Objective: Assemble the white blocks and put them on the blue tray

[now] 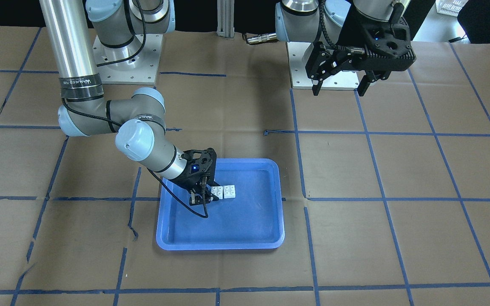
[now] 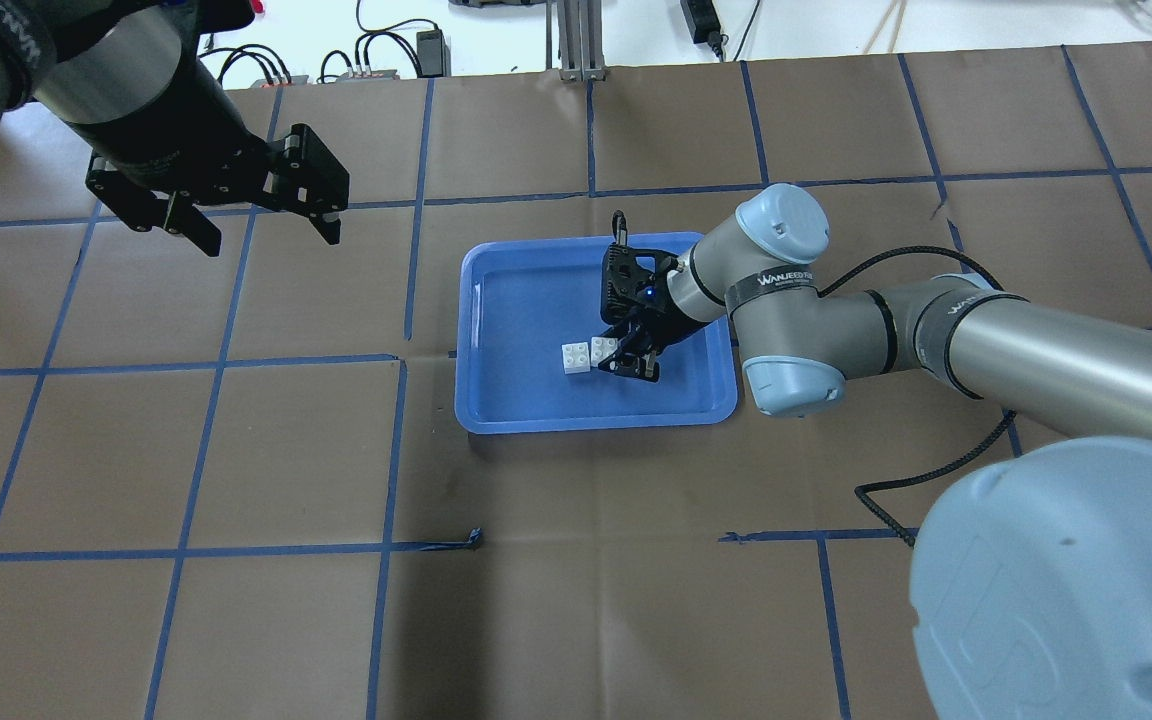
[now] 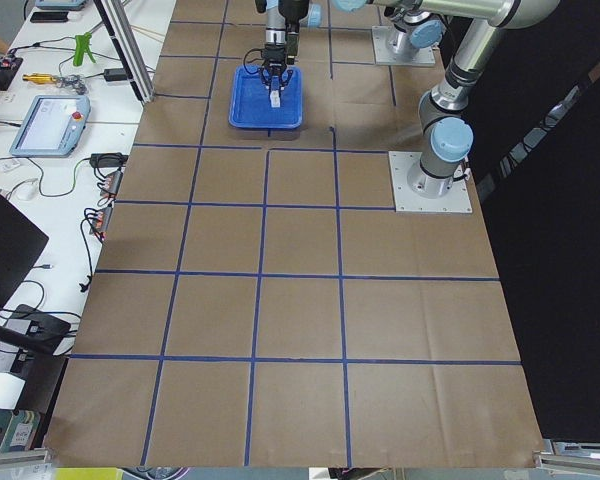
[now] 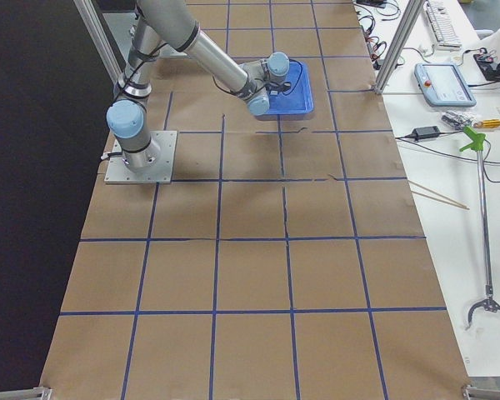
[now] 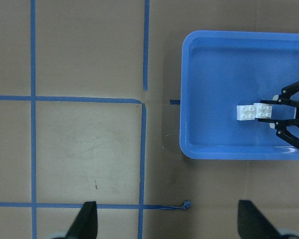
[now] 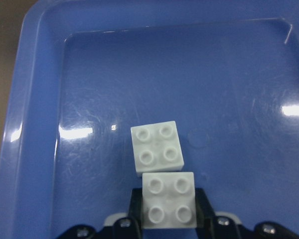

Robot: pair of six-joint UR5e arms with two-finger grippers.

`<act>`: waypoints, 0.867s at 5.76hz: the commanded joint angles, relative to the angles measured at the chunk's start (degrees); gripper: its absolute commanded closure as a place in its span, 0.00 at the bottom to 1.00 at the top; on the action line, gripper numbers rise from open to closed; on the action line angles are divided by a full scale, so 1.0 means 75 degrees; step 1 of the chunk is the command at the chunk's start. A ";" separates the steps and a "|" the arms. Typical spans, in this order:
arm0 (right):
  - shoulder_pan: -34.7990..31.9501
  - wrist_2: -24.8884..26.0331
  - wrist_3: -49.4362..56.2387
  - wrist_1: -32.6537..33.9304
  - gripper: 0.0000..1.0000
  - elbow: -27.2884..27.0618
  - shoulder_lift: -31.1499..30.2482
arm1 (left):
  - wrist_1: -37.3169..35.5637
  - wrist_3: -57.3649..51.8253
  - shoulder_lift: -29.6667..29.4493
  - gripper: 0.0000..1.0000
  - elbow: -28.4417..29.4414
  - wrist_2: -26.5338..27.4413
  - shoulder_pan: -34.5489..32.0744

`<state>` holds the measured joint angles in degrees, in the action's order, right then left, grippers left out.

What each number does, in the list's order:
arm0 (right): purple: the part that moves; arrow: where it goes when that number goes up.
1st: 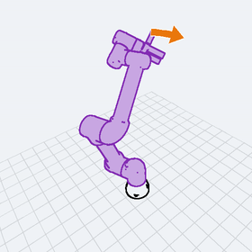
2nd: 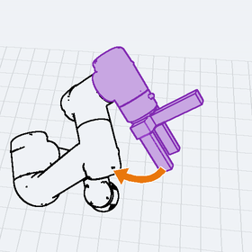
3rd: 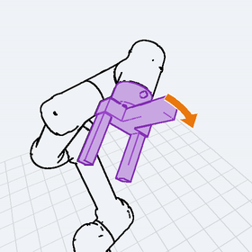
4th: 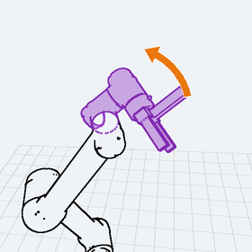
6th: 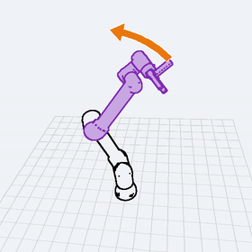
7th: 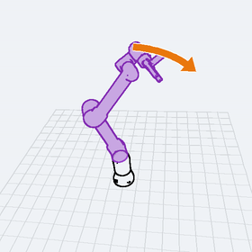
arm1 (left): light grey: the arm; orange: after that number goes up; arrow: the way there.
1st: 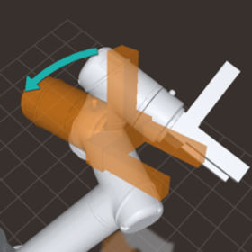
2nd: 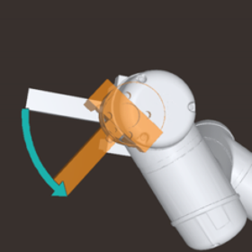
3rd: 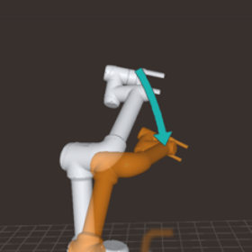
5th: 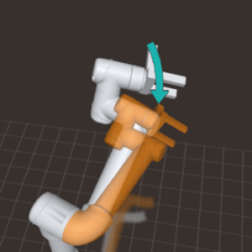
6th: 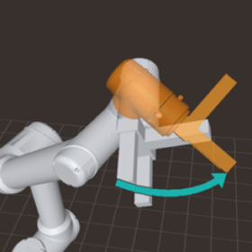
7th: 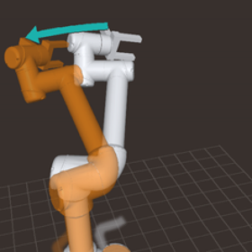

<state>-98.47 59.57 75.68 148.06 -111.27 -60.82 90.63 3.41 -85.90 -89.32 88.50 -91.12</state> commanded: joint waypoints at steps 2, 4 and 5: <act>-0.0008 -0.0008 -0.0001 -0.0019 0.68 0.0000 0.0000 | -0.0002 0.0003 0.0004 0.01 0.0003 0.0000 -0.0015; -0.0043 -0.0008 0.0011 -0.0030 0.68 0.0000 0.0000 | -0.0002 0.0003 -0.0008 0.01 -0.0009 0.0000 -0.0003; -0.0124 -0.0008 0.0011 0.0004 0.68 0.0000 0.0000 | -0.0002 0.0026 -0.0031 0.01 0.0003 0.0000 -0.0015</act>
<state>-98.93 59.50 75.76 147.92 -111.27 -60.82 90.62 3.48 -86.00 -89.33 88.50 -91.19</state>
